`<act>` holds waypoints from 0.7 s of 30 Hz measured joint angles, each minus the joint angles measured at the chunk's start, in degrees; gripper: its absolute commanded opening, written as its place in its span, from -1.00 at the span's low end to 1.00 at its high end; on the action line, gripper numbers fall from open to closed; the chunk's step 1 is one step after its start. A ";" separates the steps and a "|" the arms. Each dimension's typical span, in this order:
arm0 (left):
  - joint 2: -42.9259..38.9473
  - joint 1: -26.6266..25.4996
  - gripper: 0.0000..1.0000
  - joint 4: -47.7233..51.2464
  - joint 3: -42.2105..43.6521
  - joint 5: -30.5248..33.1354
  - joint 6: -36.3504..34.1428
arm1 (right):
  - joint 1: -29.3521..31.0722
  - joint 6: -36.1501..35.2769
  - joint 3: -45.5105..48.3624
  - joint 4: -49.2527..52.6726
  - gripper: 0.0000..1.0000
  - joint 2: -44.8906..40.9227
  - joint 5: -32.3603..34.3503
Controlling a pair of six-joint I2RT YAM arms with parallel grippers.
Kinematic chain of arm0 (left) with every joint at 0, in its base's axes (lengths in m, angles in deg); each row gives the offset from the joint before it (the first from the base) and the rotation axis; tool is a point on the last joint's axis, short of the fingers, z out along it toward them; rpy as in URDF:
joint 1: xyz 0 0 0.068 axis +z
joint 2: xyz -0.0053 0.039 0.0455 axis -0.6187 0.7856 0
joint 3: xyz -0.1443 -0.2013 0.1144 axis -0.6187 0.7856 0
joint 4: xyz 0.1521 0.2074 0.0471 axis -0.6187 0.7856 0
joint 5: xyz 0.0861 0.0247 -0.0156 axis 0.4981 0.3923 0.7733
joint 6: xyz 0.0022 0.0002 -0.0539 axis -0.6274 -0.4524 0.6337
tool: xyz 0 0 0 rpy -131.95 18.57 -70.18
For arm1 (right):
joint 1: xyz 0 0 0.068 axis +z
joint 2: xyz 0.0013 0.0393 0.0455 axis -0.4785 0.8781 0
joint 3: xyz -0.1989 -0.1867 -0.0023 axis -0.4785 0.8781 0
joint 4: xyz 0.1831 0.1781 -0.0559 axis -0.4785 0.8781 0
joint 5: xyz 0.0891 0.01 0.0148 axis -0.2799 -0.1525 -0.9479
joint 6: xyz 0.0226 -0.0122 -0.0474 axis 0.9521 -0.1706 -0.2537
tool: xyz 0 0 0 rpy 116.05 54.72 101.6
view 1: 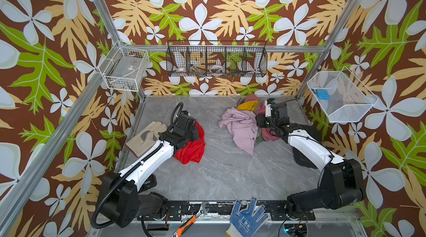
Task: Pick out a specific cloth from the pile
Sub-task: 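Lower the red cloth with the left gripper onto the table, then open the left gripper, release the red cloth and lift away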
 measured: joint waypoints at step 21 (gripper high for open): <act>12.57 -0.68 0.41 -6.84 0.39 -2.36 -1.44 | 0.09 -2.03 2.99 1.97 0.12 -3.85 1.49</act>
